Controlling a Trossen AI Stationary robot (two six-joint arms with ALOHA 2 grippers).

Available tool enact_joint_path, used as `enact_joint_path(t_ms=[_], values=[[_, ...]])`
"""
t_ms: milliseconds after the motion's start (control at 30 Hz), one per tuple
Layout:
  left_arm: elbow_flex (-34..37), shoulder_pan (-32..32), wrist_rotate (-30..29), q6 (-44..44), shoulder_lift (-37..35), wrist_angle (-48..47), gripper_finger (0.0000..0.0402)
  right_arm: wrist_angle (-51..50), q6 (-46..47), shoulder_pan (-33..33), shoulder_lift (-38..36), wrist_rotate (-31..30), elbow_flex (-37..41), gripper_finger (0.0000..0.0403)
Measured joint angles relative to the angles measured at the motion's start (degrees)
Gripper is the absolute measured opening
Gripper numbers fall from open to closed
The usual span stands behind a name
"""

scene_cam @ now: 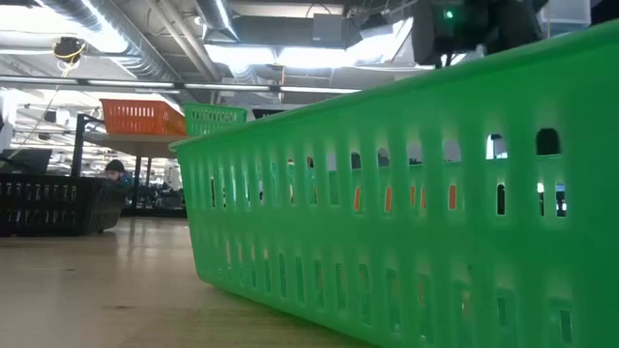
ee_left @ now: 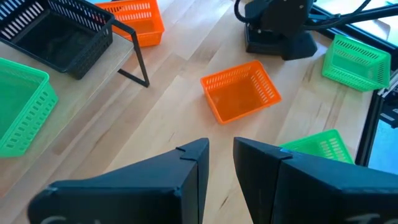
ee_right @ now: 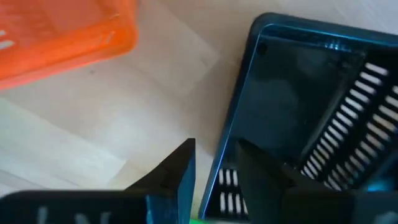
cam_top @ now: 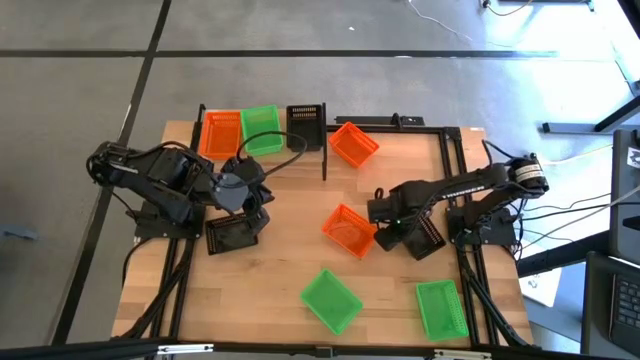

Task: Stack baskets on shelf by color
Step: Stack the right black bin on the black bin on the shelf

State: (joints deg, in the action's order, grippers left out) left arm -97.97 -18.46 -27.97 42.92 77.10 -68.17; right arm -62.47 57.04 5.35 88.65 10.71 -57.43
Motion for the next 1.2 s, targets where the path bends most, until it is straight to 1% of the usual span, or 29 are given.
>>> enact_joint_path(t_ms=[233, 300, 467, 533, 567, 667, 700, 800, 900, 1067, 1133, 1200], values=[[0.00, 0.00, -0.01, 0.00, 0.02, 0.06, 0.0066, 4.12, -0.17, -0.58, -0.30, -0.55, 4.92, 0.0113], [-0.01, 0.00, -0.01, 0.00, 0.02, 0.10, 0.0066, 5.02, -0.40, -0.57, -0.30, -1.62, 6.46, 0.0113], [-0.02, 0.00, -0.02, 0.02, 0.02, 0.15, 0.0066, 12.00, -1.72, -0.57, -0.27, -2.03, 11.32, 0.0110], [-0.02, 0.00, -0.02, 0.06, 0.02, 0.14, 0.0066, 14.84, -2.64, -0.59, -0.27, -1.04, 12.76, 0.0096], [-0.01, 0.00, -0.02, 0.04, 0.02, 0.17, 0.0066, 15.24, -2.86, -0.71, -0.27, -0.69, 13.12, 0.0083], [-0.01, 0.00, -0.02, 0.10, 0.02, 0.26, 0.0066, 14.21, -3.27, -0.73, -0.34, -0.41, 12.82, 0.0023], [-0.02, 0.00, -0.02, 0.12, 0.02, 0.31, 0.0066, 13.20, -3.65, -0.73, -0.57, -0.51, 12.30, 0.0013], [-0.02, 0.00, -0.02, 0.22, 0.02, 0.32, 0.0066, 9.46, -6.67, -0.73, -1.07, -0.65, 9.10, 0.0007], [-0.01, 0.00, 0.00, 0.23, 0.02, 0.38, 0.0066, 1.35, -11.21, -0.71, -1.15, -1.87, 3.50, 0.0003], [-0.02, 0.00, 0.31, 0.50, 0.02, 0.53, 0.0066, -12.26, -17.45, -0.71, -1.17, -8.24, -9.08, 0.0002], [-0.02, 0.00, 0.31, 0.52, 0.02, 0.56, 0.0066, -15.52, -21.09, -0.71, -1.21, -11.91, -14.39, 0.0001], [-0.02, 0.08, 0.33, 0.57, 0.02, 0.62, 0.0066, -17.38, -26.79, -0.75, -1.21, -14.10, -19.18, 0.0001]])
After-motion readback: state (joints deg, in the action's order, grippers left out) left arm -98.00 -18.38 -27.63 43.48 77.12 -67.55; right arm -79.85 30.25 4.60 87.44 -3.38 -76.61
